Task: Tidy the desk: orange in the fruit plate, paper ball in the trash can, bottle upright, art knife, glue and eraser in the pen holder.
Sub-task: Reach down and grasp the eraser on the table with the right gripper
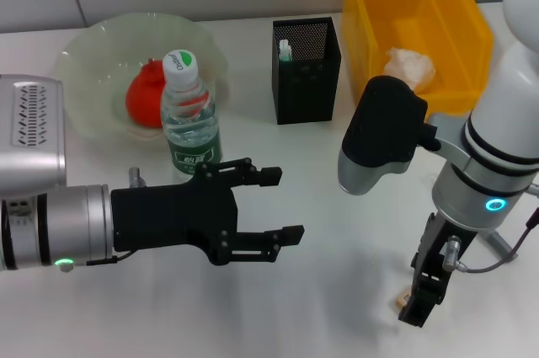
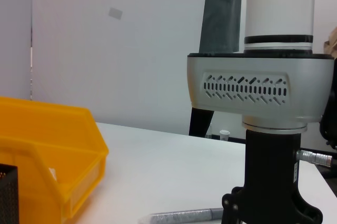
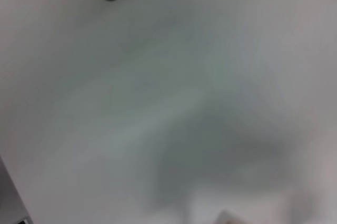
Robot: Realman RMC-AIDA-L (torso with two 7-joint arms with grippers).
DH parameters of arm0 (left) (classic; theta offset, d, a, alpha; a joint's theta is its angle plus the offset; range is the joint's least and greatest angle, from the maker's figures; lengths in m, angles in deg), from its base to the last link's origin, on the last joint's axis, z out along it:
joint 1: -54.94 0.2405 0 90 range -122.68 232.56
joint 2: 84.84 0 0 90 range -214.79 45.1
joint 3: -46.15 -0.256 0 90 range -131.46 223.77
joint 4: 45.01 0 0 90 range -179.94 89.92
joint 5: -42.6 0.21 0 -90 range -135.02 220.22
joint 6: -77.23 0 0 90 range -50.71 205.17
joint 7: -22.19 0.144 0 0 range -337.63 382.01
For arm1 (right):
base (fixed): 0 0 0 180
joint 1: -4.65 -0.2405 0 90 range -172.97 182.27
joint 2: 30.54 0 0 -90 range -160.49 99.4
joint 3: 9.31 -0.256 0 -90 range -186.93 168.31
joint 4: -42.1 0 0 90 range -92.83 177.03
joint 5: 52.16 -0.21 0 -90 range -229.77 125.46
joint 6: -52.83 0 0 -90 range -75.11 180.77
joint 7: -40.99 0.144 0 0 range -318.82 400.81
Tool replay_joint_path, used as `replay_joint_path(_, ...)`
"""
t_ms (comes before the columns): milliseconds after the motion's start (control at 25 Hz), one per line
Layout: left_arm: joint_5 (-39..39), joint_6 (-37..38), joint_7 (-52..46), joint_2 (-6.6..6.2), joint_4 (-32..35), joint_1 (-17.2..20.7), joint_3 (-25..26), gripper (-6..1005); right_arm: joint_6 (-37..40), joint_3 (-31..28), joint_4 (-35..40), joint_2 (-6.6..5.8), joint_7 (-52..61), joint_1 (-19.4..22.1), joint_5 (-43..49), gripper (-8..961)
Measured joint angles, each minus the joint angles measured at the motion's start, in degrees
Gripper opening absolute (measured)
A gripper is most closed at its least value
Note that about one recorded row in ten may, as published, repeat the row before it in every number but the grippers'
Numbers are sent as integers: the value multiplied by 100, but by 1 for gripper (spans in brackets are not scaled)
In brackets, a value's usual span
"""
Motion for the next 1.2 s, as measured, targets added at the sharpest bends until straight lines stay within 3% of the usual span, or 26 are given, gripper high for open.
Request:
replay_joint_path(680,1,-2,58,0,-44,1,0,808,-45,142,-24,0,97,-72,7,786)
replay_joint_path(1200,2,-1,66,0,-64,1,0,808,-46,277,-85,0,147,-87,-2,643)
